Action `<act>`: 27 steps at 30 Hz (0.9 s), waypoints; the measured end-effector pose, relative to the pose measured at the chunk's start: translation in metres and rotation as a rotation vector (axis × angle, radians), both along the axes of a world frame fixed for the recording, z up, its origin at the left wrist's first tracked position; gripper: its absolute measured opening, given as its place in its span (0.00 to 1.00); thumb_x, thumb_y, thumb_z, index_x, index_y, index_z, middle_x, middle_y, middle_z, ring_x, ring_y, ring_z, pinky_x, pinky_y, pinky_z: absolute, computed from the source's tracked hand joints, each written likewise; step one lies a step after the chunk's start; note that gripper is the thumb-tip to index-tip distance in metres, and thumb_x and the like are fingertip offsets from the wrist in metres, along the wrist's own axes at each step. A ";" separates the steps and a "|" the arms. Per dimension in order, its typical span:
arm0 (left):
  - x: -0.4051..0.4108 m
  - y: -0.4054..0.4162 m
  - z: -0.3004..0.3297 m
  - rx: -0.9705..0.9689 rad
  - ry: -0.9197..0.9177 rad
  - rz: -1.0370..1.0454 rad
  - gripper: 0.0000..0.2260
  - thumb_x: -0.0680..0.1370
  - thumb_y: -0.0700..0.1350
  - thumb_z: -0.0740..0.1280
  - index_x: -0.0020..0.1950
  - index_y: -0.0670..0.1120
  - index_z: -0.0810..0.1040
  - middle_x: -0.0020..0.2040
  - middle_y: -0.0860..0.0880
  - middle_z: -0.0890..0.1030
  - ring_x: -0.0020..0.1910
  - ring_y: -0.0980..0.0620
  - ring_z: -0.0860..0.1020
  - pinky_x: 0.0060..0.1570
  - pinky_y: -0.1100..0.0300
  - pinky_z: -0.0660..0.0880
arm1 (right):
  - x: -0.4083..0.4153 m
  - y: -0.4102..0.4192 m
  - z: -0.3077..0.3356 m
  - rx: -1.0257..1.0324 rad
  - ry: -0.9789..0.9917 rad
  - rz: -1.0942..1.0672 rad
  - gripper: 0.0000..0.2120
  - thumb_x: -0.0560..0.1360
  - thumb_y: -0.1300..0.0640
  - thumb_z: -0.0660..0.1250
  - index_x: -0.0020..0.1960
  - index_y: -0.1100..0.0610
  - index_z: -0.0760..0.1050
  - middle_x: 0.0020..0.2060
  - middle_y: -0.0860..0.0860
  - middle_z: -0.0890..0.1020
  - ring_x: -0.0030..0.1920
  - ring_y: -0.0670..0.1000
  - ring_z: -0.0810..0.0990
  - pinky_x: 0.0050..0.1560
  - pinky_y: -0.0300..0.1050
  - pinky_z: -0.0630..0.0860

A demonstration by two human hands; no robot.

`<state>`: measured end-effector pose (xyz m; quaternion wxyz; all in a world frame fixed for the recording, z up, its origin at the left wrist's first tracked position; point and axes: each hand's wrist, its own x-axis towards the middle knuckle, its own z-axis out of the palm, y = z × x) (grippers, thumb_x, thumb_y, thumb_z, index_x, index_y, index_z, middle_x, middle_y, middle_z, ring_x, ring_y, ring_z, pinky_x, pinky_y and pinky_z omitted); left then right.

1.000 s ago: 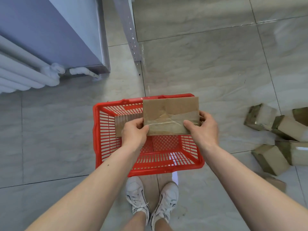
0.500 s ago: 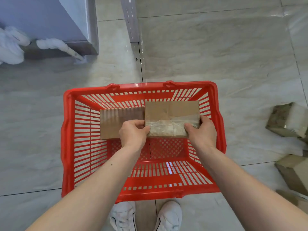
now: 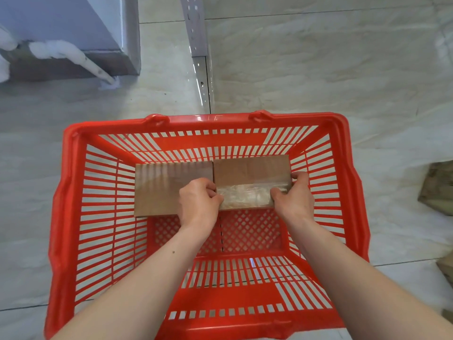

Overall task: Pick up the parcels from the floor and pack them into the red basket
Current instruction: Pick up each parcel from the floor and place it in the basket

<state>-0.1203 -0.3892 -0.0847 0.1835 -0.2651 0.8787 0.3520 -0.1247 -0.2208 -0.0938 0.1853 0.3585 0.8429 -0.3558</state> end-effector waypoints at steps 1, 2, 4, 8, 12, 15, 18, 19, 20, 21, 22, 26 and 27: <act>0.001 0.001 -0.001 -0.010 0.006 -0.020 0.11 0.71 0.42 0.77 0.52 0.45 0.83 0.40 0.50 0.83 0.42 0.50 0.82 0.48 0.53 0.81 | 0.001 0.001 -0.003 -0.013 -0.004 0.004 0.24 0.76 0.58 0.70 0.67 0.52 0.64 0.62 0.54 0.79 0.60 0.57 0.80 0.59 0.56 0.80; 0.002 0.002 -0.003 -0.017 0.012 -0.033 0.11 0.71 0.43 0.77 0.52 0.45 0.83 0.41 0.50 0.83 0.42 0.50 0.82 0.48 0.52 0.82 | 0.002 0.002 -0.005 -0.026 -0.010 0.010 0.24 0.76 0.58 0.70 0.68 0.52 0.63 0.63 0.54 0.78 0.61 0.57 0.80 0.60 0.56 0.80; 0.003 0.002 -0.003 -0.024 0.019 -0.046 0.12 0.71 0.42 0.77 0.53 0.45 0.83 0.41 0.51 0.82 0.42 0.49 0.82 0.47 0.51 0.82 | 0.006 0.002 -0.008 -0.018 -0.011 0.051 0.24 0.77 0.57 0.69 0.69 0.52 0.63 0.64 0.53 0.78 0.62 0.57 0.79 0.61 0.55 0.79; 0.009 0.003 0.010 -0.038 0.010 -0.051 0.14 0.71 0.46 0.77 0.55 0.47 0.82 0.43 0.52 0.81 0.45 0.49 0.81 0.48 0.50 0.81 | 0.016 -0.004 0.002 0.098 0.067 0.140 0.27 0.76 0.54 0.70 0.72 0.55 0.65 0.66 0.54 0.74 0.67 0.56 0.74 0.67 0.55 0.74; 0.019 0.005 0.055 -0.089 -0.036 -0.030 0.13 0.75 0.52 0.71 0.58 0.52 0.80 0.47 0.55 0.82 0.52 0.50 0.80 0.52 0.51 0.77 | 0.030 -0.008 0.047 0.063 0.154 0.133 0.27 0.77 0.52 0.68 0.72 0.57 0.65 0.66 0.54 0.73 0.68 0.54 0.72 0.68 0.53 0.72; 0.025 0.014 0.102 -0.093 -0.053 -0.012 0.12 0.77 0.52 0.67 0.59 0.51 0.80 0.52 0.51 0.84 0.56 0.47 0.80 0.54 0.51 0.77 | 0.042 -0.004 0.098 0.029 0.128 0.137 0.24 0.78 0.50 0.66 0.70 0.58 0.67 0.64 0.54 0.75 0.65 0.54 0.74 0.64 0.49 0.72; 0.028 0.028 0.156 -0.089 -0.061 -0.015 0.11 0.78 0.53 0.66 0.57 0.51 0.80 0.53 0.50 0.85 0.56 0.46 0.80 0.53 0.52 0.76 | 0.054 0.005 0.155 -0.013 0.101 0.111 0.22 0.79 0.50 0.64 0.69 0.58 0.68 0.64 0.55 0.75 0.64 0.56 0.73 0.62 0.48 0.69; 0.028 0.034 0.174 -0.083 -0.055 -0.018 0.11 0.78 0.53 0.65 0.57 0.51 0.80 0.53 0.50 0.85 0.56 0.46 0.80 0.54 0.51 0.77 | 0.058 0.009 0.174 -0.018 0.099 0.107 0.22 0.79 0.49 0.64 0.69 0.58 0.69 0.63 0.56 0.75 0.64 0.56 0.73 0.62 0.48 0.69; 0.028 0.040 0.192 -0.073 -0.047 -0.022 0.11 0.78 0.53 0.65 0.57 0.51 0.80 0.54 0.50 0.84 0.57 0.46 0.80 0.55 0.50 0.77 | 0.061 0.014 0.193 -0.019 0.097 0.102 0.22 0.79 0.49 0.64 0.69 0.58 0.69 0.63 0.56 0.75 0.64 0.57 0.73 0.62 0.48 0.69; 0.028 0.047 0.211 -0.059 -0.038 -0.027 0.12 0.78 0.54 0.65 0.58 0.51 0.80 0.54 0.50 0.84 0.57 0.46 0.80 0.56 0.49 0.77 | 0.063 0.019 0.211 -0.021 0.097 0.091 0.22 0.79 0.49 0.63 0.69 0.58 0.69 0.62 0.57 0.75 0.64 0.57 0.73 0.61 0.47 0.69; 0.028 0.054 0.229 -0.045 -0.026 -0.035 0.12 0.78 0.54 0.65 0.58 0.51 0.80 0.54 0.51 0.84 0.58 0.46 0.80 0.57 0.49 0.76 | 0.064 0.025 0.228 -0.024 0.099 0.072 0.21 0.79 0.50 0.63 0.69 0.58 0.69 0.63 0.57 0.75 0.64 0.57 0.73 0.62 0.47 0.68; 0.025 0.087 0.294 0.018 0.026 -0.087 0.12 0.78 0.54 0.65 0.57 0.50 0.80 0.52 0.52 0.84 0.57 0.47 0.80 0.57 0.50 0.76 | 0.070 0.053 0.292 -0.047 0.106 -0.050 0.20 0.78 0.48 0.64 0.65 0.57 0.72 0.61 0.56 0.77 0.61 0.58 0.77 0.61 0.49 0.71; 0.025 0.096 0.308 0.028 0.031 -0.108 0.12 0.78 0.53 0.65 0.57 0.50 0.80 0.51 0.52 0.84 0.56 0.47 0.80 0.56 0.51 0.76 | 0.072 0.061 0.305 -0.059 0.100 -0.081 0.19 0.78 0.48 0.64 0.65 0.57 0.72 0.61 0.56 0.78 0.61 0.57 0.78 0.61 0.49 0.71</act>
